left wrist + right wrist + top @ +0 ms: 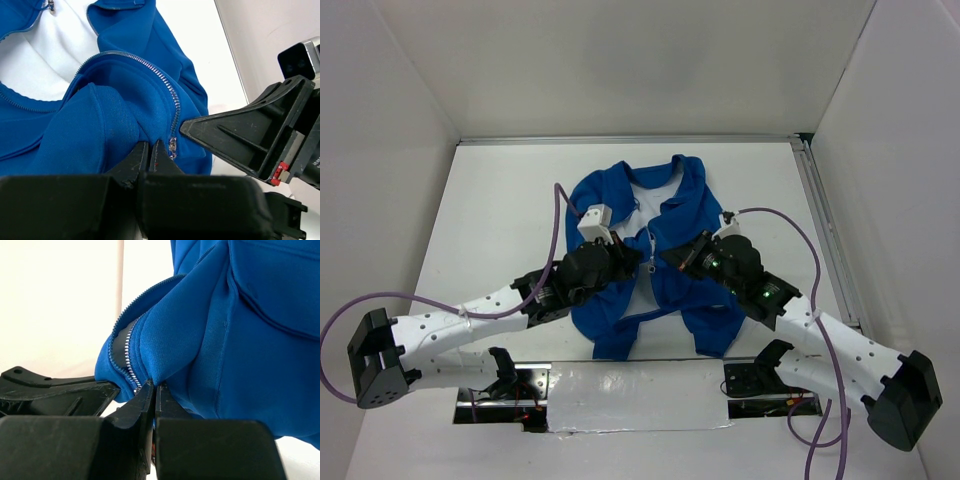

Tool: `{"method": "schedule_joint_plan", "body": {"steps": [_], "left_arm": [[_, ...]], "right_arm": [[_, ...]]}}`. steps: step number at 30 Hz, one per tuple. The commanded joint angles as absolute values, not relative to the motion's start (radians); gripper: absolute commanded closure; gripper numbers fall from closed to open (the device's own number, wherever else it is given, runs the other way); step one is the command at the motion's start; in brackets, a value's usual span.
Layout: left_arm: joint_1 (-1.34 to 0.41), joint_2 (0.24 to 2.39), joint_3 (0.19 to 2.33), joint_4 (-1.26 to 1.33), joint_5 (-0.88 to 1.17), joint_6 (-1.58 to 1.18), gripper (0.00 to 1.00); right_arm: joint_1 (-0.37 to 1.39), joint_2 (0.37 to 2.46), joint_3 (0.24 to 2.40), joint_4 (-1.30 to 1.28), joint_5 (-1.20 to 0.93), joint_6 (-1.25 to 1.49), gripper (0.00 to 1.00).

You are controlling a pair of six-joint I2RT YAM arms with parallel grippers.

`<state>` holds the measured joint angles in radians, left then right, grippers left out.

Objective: Zip up the jacket

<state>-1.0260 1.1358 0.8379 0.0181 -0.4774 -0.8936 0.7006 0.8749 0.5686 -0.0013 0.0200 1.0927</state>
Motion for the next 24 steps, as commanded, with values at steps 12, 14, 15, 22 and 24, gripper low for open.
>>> {"method": "schedule_joint_plan", "body": {"steps": [12, 14, 15, 22, 24], "left_arm": [[-1.071, 1.140, 0.881, 0.003, -0.509, -0.911, 1.00], [-1.069, 1.128, 0.867, 0.021, -0.483, -0.907, 1.00], [-1.069, 1.124, 0.861, 0.035, -0.465, -0.899, 1.00], [-1.069, 1.112, 0.868, 0.040, -0.443, -0.923, 1.00], [-1.071, 1.109, 0.877, 0.025, -0.439, -0.948, 1.00]], "right_arm": [[0.709, 0.833, 0.597, 0.046, 0.049, 1.095, 1.00], [0.707, 0.839, 0.597, 0.058, 0.029, 1.085, 1.00], [0.709, 0.845, 0.595, 0.070, 0.022, 1.083, 1.00], [0.707, 0.835, 0.558, 0.124, -0.032, 1.074, 1.00], [0.707, 0.821, 0.528, 0.158, -0.054, 1.084, 1.00]]}}
